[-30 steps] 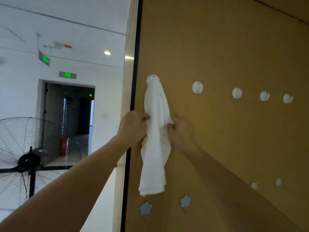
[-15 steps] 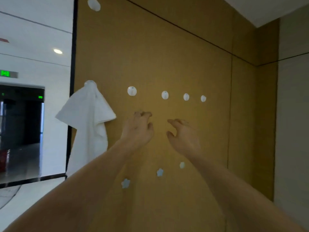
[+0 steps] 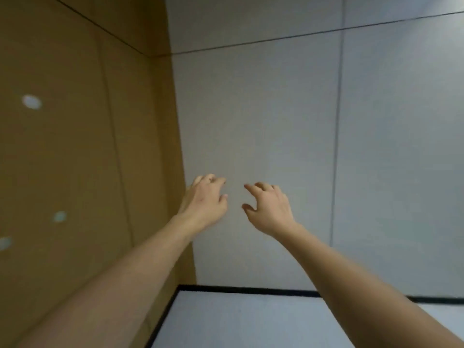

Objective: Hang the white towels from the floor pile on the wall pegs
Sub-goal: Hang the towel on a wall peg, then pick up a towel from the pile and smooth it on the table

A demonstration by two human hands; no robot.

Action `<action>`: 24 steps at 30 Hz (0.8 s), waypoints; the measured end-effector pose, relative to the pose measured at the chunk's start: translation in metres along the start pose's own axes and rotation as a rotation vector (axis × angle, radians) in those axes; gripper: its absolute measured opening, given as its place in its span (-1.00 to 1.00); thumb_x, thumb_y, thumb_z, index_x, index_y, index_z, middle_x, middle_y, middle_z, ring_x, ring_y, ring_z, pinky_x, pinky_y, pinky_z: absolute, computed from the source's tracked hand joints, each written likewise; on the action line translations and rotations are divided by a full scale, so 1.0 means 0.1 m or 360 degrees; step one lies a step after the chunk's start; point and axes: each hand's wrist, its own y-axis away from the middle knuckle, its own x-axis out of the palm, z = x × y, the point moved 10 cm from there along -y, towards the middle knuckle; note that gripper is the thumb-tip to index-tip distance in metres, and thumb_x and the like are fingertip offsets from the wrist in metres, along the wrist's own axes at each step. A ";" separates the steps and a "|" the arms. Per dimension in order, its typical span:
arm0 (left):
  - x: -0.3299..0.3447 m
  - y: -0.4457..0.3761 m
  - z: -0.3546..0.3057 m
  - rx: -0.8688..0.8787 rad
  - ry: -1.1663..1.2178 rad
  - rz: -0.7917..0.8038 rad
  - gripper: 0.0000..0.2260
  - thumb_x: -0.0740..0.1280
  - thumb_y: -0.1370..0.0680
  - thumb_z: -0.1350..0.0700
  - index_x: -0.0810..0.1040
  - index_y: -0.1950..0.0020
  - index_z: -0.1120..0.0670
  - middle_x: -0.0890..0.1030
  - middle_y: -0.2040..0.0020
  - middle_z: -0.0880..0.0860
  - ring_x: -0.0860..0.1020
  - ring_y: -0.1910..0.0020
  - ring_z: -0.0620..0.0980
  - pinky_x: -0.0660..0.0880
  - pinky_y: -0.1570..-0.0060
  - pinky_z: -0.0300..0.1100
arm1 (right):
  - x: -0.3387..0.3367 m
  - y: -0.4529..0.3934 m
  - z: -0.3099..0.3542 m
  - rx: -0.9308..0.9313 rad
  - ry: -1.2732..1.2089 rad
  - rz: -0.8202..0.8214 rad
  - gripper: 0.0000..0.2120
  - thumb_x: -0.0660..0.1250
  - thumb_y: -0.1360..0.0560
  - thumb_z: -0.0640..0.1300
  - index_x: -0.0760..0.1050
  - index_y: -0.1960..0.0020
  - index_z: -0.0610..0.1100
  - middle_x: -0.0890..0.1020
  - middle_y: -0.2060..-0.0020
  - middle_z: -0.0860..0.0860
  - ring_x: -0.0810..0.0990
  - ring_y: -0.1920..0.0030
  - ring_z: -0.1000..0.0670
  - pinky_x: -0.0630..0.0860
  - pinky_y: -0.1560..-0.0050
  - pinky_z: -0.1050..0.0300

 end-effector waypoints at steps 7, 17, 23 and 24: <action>1.73 -0.36 -2.59 0.0499 0.0418 0.0351 -0.58 0.25 -0.54 -0.07 0.43 -0.40 -0.05 0.46 -0.34 0.00 0.37 -0.34 0.04 0.38 -0.25 -0.06 | -0.54 0.99 -2.76 0.0679 0.0338 0.0020 -0.44 0.26 -0.55 0.14 0.25 -0.51 0.06 0.38 -0.44 -0.07 0.31 -0.41 -0.14 0.32 -0.37 -0.12; 3.67 -0.09 -6.08 0.1162 0.0897 0.0841 -0.56 0.24 -0.56 -0.09 0.37 -0.44 -0.05 0.44 -0.37 0.01 0.35 -0.36 0.07 0.36 -0.27 0.00 | -1.31 2.79 -5.77 0.1622 0.0679 0.0084 -0.44 0.26 -0.54 0.12 0.27 -0.50 0.07 0.39 -0.41 -0.04 0.34 -0.37 -0.13 0.34 -0.33 -0.08; 4.50 0.55 -7.59 0.1527 0.0969 0.1182 -0.53 0.23 -0.58 -0.08 0.31 -0.47 -0.03 0.39 -0.42 0.05 0.34 -0.37 0.10 0.37 -0.29 0.04 | -1.50 4.18 -6.76 0.2202 0.0624 0.0117 -0.48 0.26 -0.54 0.09 0.32 -0.47 0.05 0.41 -0.38 -0.02 0.34 -0.36 -0.12 0.35 -0.29 -0.04; 4.61 0.67 -7.78 0.1583 0.0968 0.1230 -0.54 0.23 -0.58 -0.08 0.31 -0.47 -0.03 0.39 -0.41 0.05 0.35 -0.35 0.10 0.37 -0.27 0.03 | -1.51 4.43 -6.86 0.2297 0.0614 0.0131 -0.48 0.26 -0.53 0.09 0.32 -0.47 0.05 0.43 -0.36 -0.02 0.36 -0.34 -0.12 0.36 -0.26 -0.03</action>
